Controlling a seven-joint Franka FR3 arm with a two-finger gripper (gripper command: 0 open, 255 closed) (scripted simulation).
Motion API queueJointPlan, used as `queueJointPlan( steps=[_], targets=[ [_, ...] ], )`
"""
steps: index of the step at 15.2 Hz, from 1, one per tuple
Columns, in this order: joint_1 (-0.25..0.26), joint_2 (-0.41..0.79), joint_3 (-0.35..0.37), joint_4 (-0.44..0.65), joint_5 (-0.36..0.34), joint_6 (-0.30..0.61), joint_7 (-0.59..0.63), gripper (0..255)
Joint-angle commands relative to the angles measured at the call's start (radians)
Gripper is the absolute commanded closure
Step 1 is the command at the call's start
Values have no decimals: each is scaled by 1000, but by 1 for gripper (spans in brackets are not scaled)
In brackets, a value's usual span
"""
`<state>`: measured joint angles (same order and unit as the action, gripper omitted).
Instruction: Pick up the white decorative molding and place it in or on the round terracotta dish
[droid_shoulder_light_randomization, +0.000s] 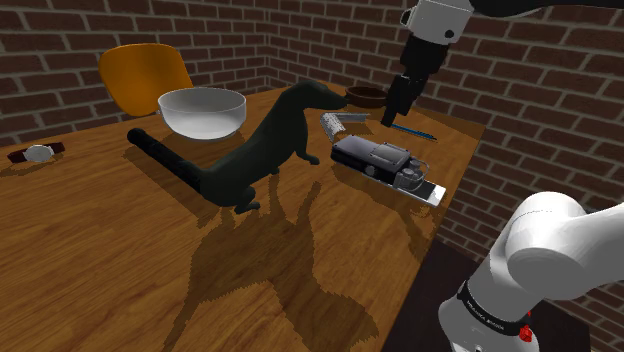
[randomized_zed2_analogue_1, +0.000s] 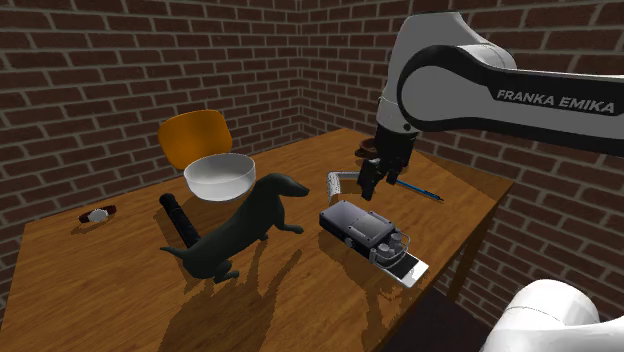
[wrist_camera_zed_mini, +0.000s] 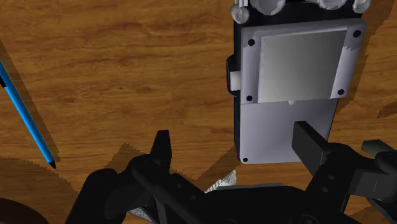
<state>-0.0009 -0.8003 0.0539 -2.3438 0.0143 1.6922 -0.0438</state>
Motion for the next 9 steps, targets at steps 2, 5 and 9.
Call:
queueJointPlan(
  steps=[2,5,9],
  targets=[
    [7,25,-18,5,-22,21,-56,0],
    [29,110,-69,32,-85,84,-218,0],
    [60,235,-128,91,-152,167,-426,0]
  ],
)
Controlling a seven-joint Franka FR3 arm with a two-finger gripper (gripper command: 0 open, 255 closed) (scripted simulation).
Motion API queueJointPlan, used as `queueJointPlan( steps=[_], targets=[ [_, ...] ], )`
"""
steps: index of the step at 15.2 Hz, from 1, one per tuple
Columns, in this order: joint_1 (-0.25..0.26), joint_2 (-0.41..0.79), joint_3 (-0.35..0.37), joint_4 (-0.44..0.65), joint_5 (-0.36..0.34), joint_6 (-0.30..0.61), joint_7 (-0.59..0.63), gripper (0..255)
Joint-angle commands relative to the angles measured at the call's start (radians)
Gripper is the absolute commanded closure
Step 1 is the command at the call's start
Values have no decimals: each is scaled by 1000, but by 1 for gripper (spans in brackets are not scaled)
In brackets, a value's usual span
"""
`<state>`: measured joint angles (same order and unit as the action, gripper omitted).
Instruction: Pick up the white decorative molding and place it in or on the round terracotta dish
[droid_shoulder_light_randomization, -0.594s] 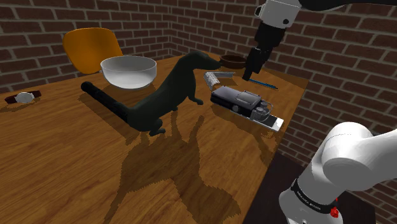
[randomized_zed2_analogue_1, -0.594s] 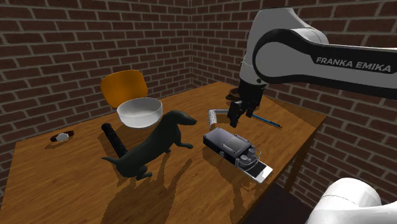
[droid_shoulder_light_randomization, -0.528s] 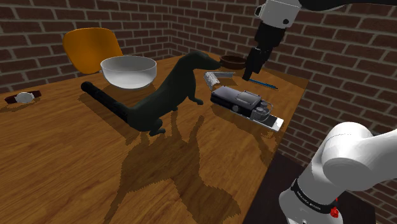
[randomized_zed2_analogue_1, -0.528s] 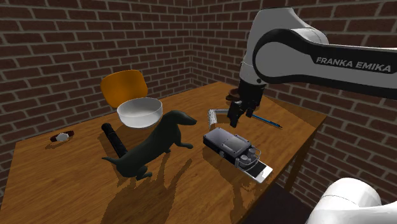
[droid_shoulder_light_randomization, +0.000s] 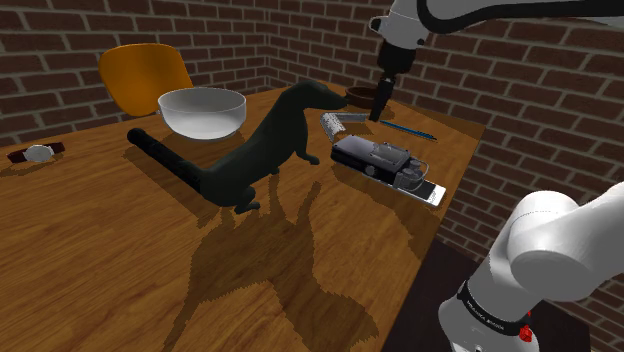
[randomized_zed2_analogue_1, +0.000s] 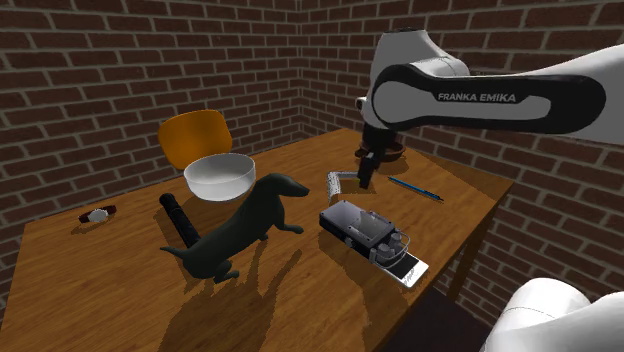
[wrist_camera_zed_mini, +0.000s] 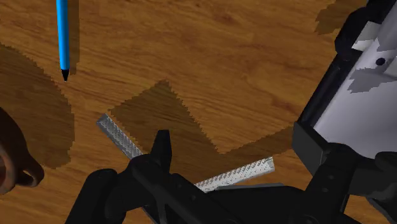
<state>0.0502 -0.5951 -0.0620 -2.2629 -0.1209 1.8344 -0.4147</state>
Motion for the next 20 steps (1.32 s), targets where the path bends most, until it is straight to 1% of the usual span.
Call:
queueJointPlan(
  steps=[1,5,9,10,17,20],
  targets=[
    [17,63,-25,28,-30,45,-106,0],
    [50,200,-69,114,-70,122,-304,0],
    [80,338,-98,214,-92,189,-497,0],
    [80,339,-98,214,-92,189,-499,0],
    [73,375,-111,153,-95,289,-498,0],
    [73,375,-111,153,-95,289,-498,0]
  ],
)
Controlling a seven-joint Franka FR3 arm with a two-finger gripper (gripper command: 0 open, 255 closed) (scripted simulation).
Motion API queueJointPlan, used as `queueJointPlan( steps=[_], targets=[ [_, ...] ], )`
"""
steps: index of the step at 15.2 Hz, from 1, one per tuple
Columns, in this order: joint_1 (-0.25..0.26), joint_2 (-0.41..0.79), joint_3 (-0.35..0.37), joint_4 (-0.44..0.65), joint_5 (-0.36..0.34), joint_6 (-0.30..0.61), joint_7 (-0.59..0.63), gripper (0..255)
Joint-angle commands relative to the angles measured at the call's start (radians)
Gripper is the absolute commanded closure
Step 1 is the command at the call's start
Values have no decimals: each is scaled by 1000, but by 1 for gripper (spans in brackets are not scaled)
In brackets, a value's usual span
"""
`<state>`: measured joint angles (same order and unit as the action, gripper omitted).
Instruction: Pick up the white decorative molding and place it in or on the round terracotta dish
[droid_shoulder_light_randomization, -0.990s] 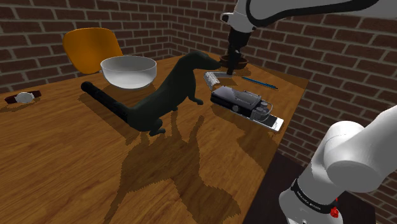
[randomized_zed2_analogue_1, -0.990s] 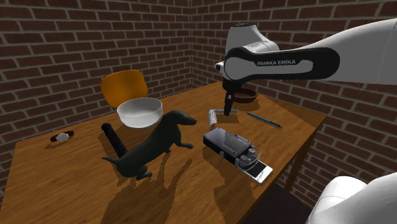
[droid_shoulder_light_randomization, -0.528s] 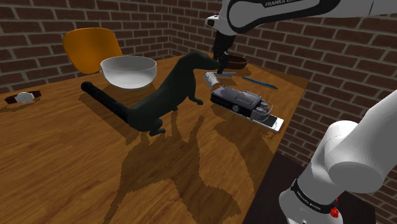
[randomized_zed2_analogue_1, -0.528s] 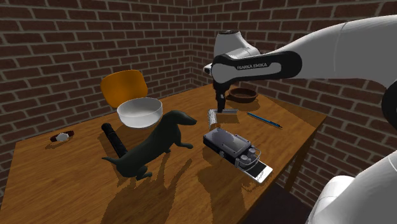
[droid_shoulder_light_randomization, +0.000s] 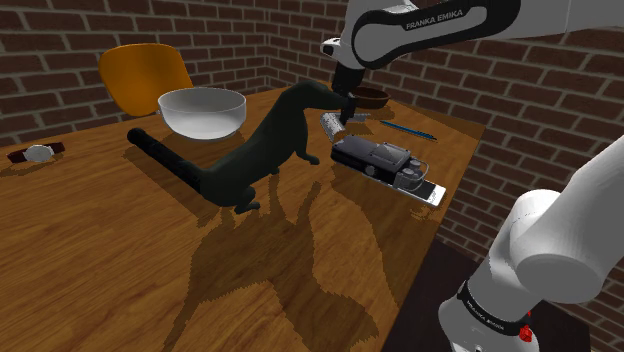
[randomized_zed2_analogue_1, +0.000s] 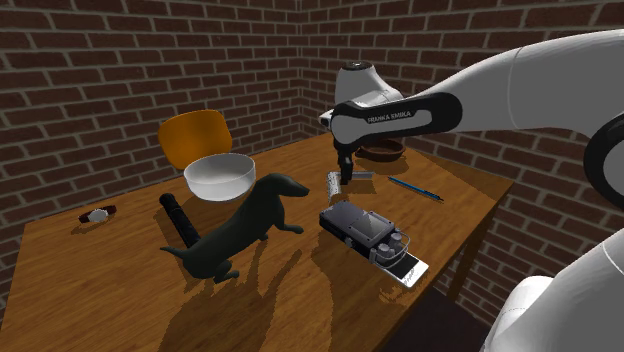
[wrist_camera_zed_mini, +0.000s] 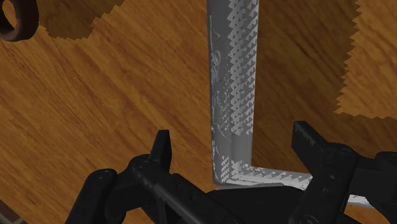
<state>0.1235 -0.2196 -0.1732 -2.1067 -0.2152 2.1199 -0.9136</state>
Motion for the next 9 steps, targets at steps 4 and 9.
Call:
queueJointPlan(
  steps=[4,9],
  targets=[
    [0,0,0,-3,0,3,1,0],
    [0,0,0,-2,0,3,1,255]
  ],
)
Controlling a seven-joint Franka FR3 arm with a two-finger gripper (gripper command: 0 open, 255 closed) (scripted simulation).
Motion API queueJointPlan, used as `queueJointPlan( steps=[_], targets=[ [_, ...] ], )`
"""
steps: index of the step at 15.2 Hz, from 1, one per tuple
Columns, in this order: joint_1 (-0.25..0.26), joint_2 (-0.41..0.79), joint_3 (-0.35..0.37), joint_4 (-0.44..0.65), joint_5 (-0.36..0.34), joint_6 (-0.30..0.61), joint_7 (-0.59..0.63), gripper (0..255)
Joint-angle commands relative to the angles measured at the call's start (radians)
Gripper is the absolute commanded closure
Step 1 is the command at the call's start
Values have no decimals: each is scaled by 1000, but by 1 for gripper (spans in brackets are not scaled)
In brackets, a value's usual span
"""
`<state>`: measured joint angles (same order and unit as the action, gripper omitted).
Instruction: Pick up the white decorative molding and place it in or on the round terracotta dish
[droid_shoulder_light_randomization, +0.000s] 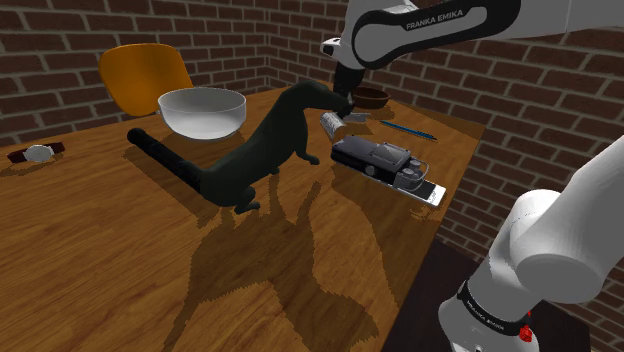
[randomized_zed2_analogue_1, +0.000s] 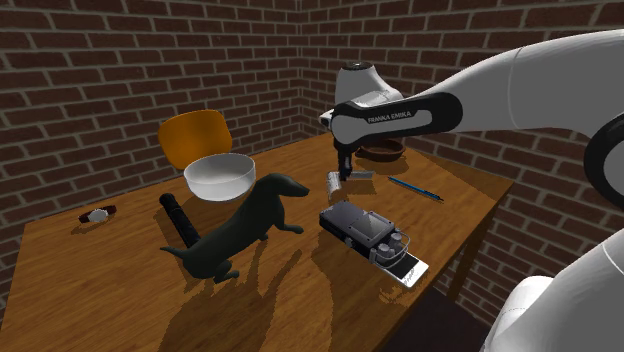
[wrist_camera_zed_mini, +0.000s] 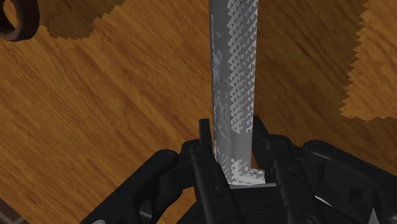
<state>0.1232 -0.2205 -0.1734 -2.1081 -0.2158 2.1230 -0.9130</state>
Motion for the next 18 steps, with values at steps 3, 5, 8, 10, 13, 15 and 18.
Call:
queueJointPlan(
  steps=[3,5,8,10,13,15,18],
  targets=[
    [0,1,0,-1,0,-1,0,255],
    [0,0,0,0,0,-3,0,255],
    [1,-3,1,22,3,-27,-4,255],
    [2,-5,2,46,5,-53,-8,255],
    [4,-7,4,85,9,-93,-15,255],
    [4,-7,5,111,11,-119,-19,255],
    [6,-6,6,153,15,-159,-25,255]
  ],
)
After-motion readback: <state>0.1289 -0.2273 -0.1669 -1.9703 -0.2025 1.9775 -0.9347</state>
